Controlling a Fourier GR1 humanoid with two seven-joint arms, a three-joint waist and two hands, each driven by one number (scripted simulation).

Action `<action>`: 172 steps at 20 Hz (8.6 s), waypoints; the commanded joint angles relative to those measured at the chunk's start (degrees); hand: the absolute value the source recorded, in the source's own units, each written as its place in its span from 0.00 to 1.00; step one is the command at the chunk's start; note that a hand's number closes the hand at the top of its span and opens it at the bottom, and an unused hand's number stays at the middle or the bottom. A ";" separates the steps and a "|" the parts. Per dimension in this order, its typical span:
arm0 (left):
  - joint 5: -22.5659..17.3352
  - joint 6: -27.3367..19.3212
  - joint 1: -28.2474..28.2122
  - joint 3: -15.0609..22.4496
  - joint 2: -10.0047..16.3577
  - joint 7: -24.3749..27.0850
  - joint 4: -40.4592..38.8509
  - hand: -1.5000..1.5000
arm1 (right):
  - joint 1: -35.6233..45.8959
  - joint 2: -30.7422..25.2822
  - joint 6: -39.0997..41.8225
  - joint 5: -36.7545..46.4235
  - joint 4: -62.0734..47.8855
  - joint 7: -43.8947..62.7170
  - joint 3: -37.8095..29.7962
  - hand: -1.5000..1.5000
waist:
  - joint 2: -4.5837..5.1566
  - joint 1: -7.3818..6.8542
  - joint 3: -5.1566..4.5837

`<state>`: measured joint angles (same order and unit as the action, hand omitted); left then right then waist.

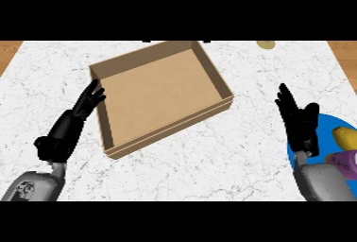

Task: Pick the can from the plate and place it in the cardboard box

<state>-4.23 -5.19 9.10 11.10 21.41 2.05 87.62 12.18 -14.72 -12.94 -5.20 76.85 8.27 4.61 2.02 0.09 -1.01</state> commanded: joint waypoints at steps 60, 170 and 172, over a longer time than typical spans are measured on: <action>11.60 -2.96 -9.42 -9.49 -7.13 -4.56 -2.58 0.50 | -16.65 -32.82 43.02 41.43 3.66 -29.74 -12.16 0.00 | -2.06 0.12 1.00; 17.10 3.82 -5.03 -10.86 -12.35 -4.88 -1.65 0.50 | 66.93 14.73 39.79 25.77 -64.28 -54.75 5.90 0.00 | -0.34 -6.78 0.90; 16.76 3.97 -3.50 -11.16 -12.43 -5.79 -2.07 0.50 | 67.81 14.73 39.65 22.61 -65.75 -52.70 2.95 0.00 | -0.04 -6.74 0.91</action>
<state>12.63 -1.34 5.03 0.17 8.96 -4.37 86.55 78.72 0.01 21.59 23.48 12.97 -44.97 12.56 1.76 -6.63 -0.09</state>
